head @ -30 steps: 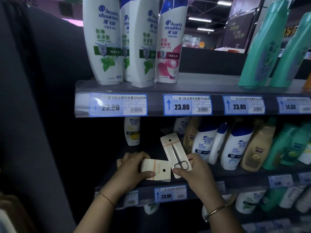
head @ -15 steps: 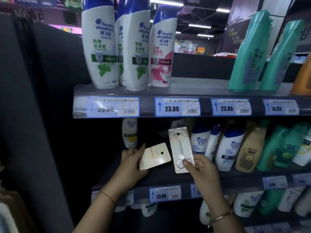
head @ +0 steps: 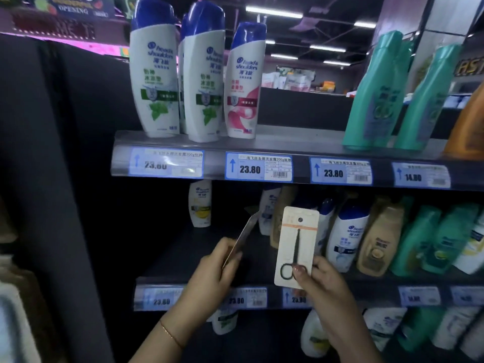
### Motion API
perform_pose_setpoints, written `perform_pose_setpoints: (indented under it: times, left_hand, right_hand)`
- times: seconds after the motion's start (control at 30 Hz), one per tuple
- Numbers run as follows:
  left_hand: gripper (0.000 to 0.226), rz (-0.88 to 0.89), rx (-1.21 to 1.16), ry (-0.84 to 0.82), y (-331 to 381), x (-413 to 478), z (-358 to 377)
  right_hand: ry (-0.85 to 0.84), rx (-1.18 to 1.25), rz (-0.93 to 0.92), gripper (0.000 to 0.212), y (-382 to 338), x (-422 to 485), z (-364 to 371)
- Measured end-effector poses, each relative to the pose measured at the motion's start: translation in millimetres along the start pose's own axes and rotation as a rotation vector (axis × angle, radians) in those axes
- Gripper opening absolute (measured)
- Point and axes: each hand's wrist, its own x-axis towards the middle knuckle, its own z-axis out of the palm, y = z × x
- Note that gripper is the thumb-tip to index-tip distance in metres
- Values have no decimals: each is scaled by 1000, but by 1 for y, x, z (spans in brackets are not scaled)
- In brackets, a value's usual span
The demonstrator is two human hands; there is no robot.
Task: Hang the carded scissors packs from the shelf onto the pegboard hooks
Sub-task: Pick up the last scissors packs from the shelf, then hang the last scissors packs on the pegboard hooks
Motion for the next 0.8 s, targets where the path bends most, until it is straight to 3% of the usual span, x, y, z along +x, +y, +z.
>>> perform_pose_setpoints:
  times: [0.13,0.2,0.37,0.47,0.57,0.67,0.8]
  left_hand:
    - [21,-176,-208,82,11,-18,-9]
    - [11,-241,-287,93,15,-30,-17]
    - [4,-208,-381,147,24,-61,-54]
    - [12,-214,-496,111,28,-80,-90]
    - [16,-164,-526,47,29,-103,-131]
    - [14,-118,-583,-2,26,-131,-176]
    - [14,-61,-589,-10,20,-169,-237]
  right_hand:
    - [-80,-1,11,16,-3,-12,7]
    - [-106,-6,17,16,-5,-21,16]
    - [-135,27,19,20,-16,-51,54]
    - [-137,60,14,14,-28,-70,88]
    - [-135,93,-17,29,-42,-95,128]
    - [-101,96,-51,39,-55,-128,177]
    - [-4,174,-133,37,-70,-178,250]
